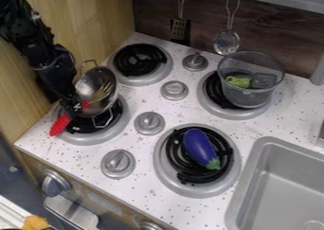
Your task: Take the object from the stremer and put into the grey basket.
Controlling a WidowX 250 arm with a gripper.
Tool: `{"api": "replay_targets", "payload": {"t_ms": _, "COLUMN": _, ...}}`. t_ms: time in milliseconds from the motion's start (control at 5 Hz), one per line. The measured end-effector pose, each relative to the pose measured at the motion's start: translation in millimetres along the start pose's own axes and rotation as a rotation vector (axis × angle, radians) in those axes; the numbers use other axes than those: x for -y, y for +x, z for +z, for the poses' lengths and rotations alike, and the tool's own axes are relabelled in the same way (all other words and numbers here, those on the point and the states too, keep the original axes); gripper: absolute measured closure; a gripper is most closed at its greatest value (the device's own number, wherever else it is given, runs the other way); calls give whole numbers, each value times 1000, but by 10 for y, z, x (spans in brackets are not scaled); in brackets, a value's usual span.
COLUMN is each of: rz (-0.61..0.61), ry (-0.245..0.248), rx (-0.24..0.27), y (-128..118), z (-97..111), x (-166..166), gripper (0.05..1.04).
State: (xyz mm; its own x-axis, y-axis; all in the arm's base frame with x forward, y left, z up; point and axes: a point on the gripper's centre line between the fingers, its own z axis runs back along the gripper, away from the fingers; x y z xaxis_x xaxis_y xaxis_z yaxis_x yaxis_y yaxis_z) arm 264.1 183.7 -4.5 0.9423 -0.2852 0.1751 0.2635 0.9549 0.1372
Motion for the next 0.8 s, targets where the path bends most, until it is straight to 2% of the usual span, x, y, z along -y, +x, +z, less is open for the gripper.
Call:
{"api": "replay_targets", "payload": {"t_ms": 200, "rz": 18, "ry": 9, "rx": -48, "y": -32, "z": -46, "x": 19, "gripper": 83}}
{"api": "replay_targets", "payload": {"t_ms": 600, "rz": 14, "ry": -43, "rx": -36, "y": -50, "z": -200, "x": 20, "gripper": 83}}
{"api": "replay_targets", "payload": {"t_ms": 800, "rz": 9, "ry": -43, "rx": -35, "y": -39, "z": -209, "x": 7, "gripper": 83}}
